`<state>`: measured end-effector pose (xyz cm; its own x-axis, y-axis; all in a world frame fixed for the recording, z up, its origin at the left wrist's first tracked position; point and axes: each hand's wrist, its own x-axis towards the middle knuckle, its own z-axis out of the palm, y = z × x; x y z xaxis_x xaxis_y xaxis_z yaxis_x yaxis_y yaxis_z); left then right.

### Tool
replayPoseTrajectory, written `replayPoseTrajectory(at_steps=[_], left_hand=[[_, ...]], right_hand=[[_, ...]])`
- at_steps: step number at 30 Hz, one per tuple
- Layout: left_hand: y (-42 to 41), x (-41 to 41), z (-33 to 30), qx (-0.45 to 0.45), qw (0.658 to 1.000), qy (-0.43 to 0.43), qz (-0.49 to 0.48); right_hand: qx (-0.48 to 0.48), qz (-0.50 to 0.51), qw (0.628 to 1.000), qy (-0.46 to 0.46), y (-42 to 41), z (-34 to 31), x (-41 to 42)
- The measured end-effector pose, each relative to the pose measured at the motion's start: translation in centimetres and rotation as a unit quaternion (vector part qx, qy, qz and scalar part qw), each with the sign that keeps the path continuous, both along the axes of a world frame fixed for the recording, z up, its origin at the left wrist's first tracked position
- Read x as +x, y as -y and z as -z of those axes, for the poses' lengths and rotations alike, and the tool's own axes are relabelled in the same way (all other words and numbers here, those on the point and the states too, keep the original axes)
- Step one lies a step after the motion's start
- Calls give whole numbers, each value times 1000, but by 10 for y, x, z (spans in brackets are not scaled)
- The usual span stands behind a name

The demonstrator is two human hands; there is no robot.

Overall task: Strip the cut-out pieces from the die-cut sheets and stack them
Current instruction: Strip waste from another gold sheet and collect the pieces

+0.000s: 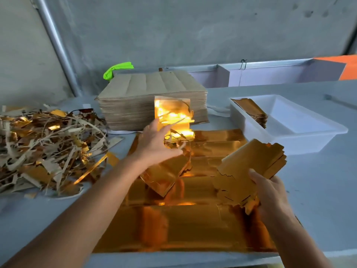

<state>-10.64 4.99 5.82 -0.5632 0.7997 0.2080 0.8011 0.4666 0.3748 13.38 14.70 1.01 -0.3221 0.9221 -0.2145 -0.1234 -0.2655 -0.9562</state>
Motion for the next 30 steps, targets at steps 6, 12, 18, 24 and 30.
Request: replayPoseTrajectory(at_steps=[6, 12, 18, 24, 30], left_hand=[[47, 43, 36, -93, 964, -239, -75], [58, 34, 41, -96, 978, 46, -177], [61, 35, 27, 88, 980, -81, -157], [68, 44, 6, 220, 908, -355, -15], [63, 48, -11, 406, 912, 35, -43]], right_hand=[[-6, -22, 1000, -5, 11, 1, -3], [-9, -23, 1000, -18, 17, -3, -6], [-5, -16, 1000, -12, 16, -5, -1], [-12, -25, 1000, -14, 16, -6, 0], [-16, -19, 1000, -19, 20, -9, -1]])
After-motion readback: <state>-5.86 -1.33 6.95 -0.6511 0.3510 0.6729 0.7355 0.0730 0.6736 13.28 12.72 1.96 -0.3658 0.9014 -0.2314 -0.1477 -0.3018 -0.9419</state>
